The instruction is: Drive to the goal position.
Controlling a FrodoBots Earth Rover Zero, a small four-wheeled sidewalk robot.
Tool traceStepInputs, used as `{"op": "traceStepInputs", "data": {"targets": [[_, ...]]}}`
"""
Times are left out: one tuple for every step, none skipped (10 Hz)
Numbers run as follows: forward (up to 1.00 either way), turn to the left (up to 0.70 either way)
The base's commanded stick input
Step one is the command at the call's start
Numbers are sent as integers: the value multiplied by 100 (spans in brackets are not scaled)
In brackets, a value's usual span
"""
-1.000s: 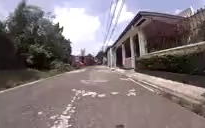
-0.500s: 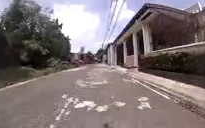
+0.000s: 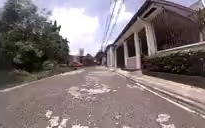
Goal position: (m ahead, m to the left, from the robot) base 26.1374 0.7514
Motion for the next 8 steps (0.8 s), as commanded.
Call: {"op": "traceStepInputs", "data": {"targets": [[100,0],[100,0],[100,0],[100,0],[100,0],[100,0],[100,0],[100,0]]}}
